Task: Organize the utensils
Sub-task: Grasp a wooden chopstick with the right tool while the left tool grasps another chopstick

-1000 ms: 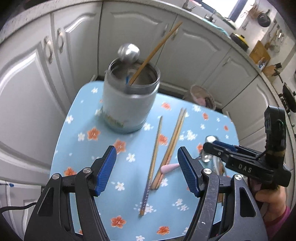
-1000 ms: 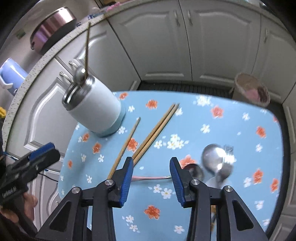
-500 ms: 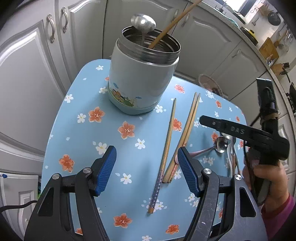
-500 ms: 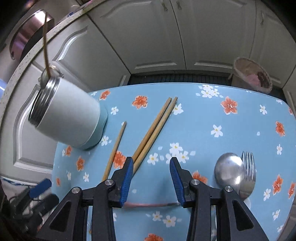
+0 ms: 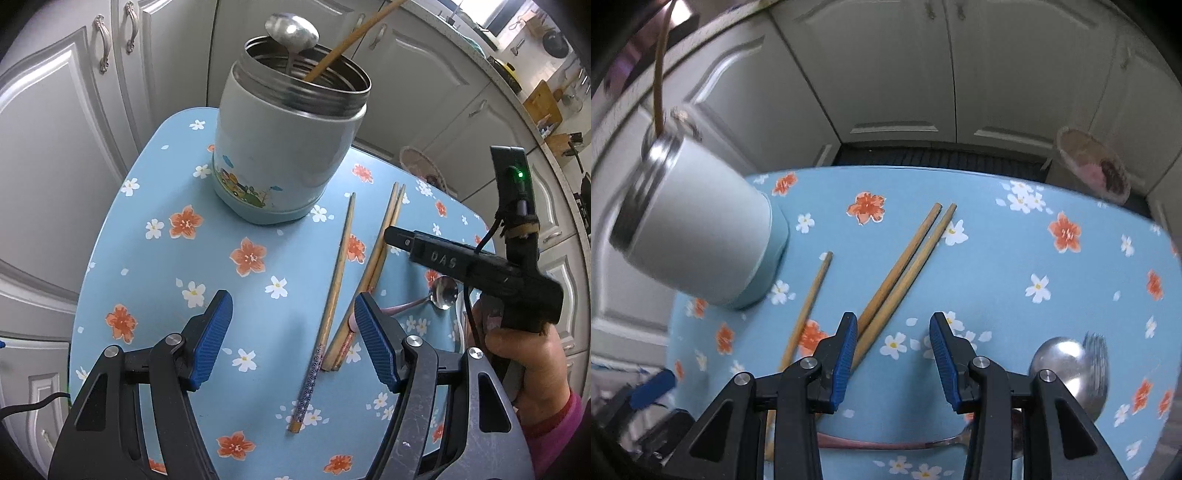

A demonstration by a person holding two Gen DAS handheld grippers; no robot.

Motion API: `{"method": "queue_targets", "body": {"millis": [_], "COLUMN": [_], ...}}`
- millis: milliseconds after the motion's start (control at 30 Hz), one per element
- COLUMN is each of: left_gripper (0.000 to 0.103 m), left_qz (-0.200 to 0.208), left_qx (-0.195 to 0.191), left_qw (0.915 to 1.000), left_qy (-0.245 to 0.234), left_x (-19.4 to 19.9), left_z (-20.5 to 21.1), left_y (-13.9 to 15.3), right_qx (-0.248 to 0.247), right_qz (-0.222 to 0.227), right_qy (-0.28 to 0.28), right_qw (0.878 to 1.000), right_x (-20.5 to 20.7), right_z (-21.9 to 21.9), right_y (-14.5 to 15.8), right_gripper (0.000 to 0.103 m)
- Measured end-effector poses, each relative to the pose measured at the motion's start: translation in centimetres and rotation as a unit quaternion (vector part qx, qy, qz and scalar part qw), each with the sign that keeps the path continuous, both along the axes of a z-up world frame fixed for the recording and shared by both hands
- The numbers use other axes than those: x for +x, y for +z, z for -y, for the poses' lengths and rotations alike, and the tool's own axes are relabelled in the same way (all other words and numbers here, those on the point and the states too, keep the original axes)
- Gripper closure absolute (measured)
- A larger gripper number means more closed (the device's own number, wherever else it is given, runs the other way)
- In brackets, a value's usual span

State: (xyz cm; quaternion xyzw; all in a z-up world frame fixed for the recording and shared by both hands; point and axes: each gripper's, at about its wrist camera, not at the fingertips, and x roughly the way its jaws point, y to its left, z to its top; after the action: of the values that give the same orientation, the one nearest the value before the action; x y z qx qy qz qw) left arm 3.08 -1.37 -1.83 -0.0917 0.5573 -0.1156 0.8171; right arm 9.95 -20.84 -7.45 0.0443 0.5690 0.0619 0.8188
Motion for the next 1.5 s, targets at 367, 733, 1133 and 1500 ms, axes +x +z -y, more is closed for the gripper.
{"method": "queue_targets", "body": {"millis": [367,733,1133,1500], "left_gripper": [0.034,0.034,0.034,0.053], "left_qz": [-0.007,-0.013,-0.019,-0.018], "left_qx": [0.004,0.009,0.031,0.103], "left_qw": [0.9999,0.9998,0.9993,0.9943], "left_qy": [0.006,0.013,-0.002,-0.023], "left_x": [0.2,0.8,2.9,5.6], "left_z": [-0.1,0.1,3.4,7.8], "left_y": [-0.5,-1.1,-2.4,-4.5], "right_qx": [-0.003,-0.075,0.081,0.046], "right_qz": [-0.005,0.008,-0.03,-0.005], "right_qy": [0.001,0.172,0.057,0.049], "right_qw": [1.0,0.982,0.995,0.998], "right_x": [-0.1,-5.3,-6.2,-6.4], "right_z": [0.9,-1.3,4.8,4.8], "right_y": [0.1,0.0,0.4,0.4], "right_gripper": [0.063,0.067,0.066,0.073]}}
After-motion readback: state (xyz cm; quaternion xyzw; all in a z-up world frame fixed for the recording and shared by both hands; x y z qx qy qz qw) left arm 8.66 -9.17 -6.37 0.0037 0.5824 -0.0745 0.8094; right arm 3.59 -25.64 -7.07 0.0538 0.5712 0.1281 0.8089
